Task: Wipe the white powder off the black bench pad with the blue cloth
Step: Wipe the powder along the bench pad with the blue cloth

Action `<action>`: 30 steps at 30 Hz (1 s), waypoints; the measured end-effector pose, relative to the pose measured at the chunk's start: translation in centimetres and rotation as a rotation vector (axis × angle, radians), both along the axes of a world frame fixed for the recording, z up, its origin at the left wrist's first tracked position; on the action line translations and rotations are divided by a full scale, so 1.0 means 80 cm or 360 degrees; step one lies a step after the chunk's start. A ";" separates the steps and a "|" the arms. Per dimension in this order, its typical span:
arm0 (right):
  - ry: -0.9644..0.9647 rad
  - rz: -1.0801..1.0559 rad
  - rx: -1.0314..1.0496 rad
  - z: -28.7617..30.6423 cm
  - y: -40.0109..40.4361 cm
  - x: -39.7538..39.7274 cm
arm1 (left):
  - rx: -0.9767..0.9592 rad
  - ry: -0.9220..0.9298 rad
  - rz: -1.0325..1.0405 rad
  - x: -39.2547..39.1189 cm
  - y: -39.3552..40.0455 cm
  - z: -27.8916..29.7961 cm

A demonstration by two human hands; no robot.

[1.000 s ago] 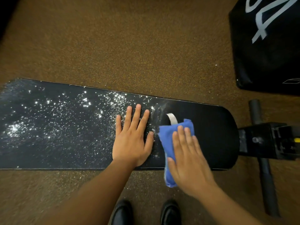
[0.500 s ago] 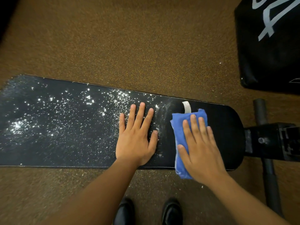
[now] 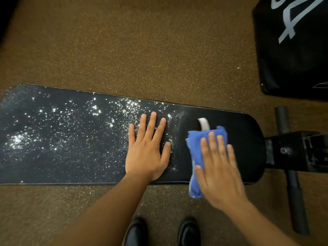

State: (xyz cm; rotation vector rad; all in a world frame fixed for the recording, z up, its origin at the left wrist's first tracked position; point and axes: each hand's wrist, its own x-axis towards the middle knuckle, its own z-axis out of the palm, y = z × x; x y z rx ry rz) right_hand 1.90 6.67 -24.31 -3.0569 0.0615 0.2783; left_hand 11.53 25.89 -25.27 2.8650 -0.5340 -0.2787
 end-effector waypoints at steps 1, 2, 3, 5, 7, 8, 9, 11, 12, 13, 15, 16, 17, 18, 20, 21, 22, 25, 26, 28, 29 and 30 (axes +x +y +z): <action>-0.0006 -0.0104 -0.0021 0.000 -0.013 0.008 | 0.0014 0.0003 0.0001 0.000 0.000 0.000; -0.0021 -0.0225 -0.0031 0.001 -0.020 0.025 | 0.0025 0.0007 0.0000 0.000 0.000 0.000; -0.0034 -0.0342 -0.0013 0.002 -0.019 0.047 | 0.0031 0.0009 -0.0002 0.000 0.000 0.000; -0.0019 -0.0472 0.0052 0.002 -0.001 0.092 | 0.0027 0.0010 -0.0001 -0.001 0.000 0.001; -0.0062 -0.0408 0.0076 -0.002 0.023 0.116 | 0.0009 0.0019 0.0007 0.000 0.001 0.000; -0.0092 -0.0345 0.0080 -0.004 0.031 0.119 | -0.0007 0.0028 0.0008 0.001 0.001 0.001; -0.0104 -0.0297 0.0088 -0.004 0.035 0.117 | -0.0023 0.0037 0.0005 0.001 0.002 0.001; -0.0109 -0.0235 0.0112 -0.005 0.032 0.106 | -0.0074 0.0049 -0.0005 0.002 0.005 0.003; -0.0112 -0.0207 0.0120 -0.005 0.028 0.100 | -0.0112 0.0054 -0.0008 0.003 0.006 0.005; -0.0120 -0.0179 0.0127 -0.004 0.025 0.097 | -0.0153 0.0056 -0.0012 0.004 0.008 0.007; -0.0137 -0.0150 0.0147 -0.002 0.022 0.095 | -0.0203 0.0039 -0.0040 0.007 0.018 0.011; -0.0138 -0.0153 0.0161 -0.002 0.024 0.094 | -0.0202 0.0016 -0.0057 0.008 0.027 0.012; -0.0141 -0.0170 0.0180 -0.001 0.026 0.092 | -0.0184 -0.0011 -0.0069 0.009 0.038 0.012; -0.0143 -0.0199 0.0204 -0.001 0.027 0.092 | -0.0153 -0.0038 -0.0075 0.011 0.050 0.012; -0.0160 -0.0263 0.0244 0.001 0.029 0.095 | -0.0080 -0.0076 -0.0072 0.017 0.073 0.011; -0.0197 -0.0283 0.0255 0.002 0.028 0.097 | -0.0050 -0.0079 -0.0061 0.020 0.080 0.010; -0.0241 -0.0300 0.0265 0.004 0.028 0.100 | -0.0025 -0.0069 -0.0043 0.023 0.085 0.010; -0.0197 -0.0355 0.0284 0.003 0.038 0.106 | 0.0009 -0.0031 0.0010 0.032 0.091 0.010; -0.0161 -0.0363 0.0252 0.000 0.041 0.105 | 0.0009 -0.0018 0.0019 0.034 0.091 0.010; -0.0134 -0.0381 0.0184 -0.003 0.044 0.101 | 0.0027 0.0004 0.0031 0.034 0.095 0.010; -0.0125 -0.0392 0.0166 -0.003 0.046 0.100 | 0.0040 0.0013 0.0035 0.033 0.099 0.009; -0.0118 -0.0401 0.0153 -0.003 0.047 0.099 | 0.0048 0.0023 0.0036 0.032 0.103 0.007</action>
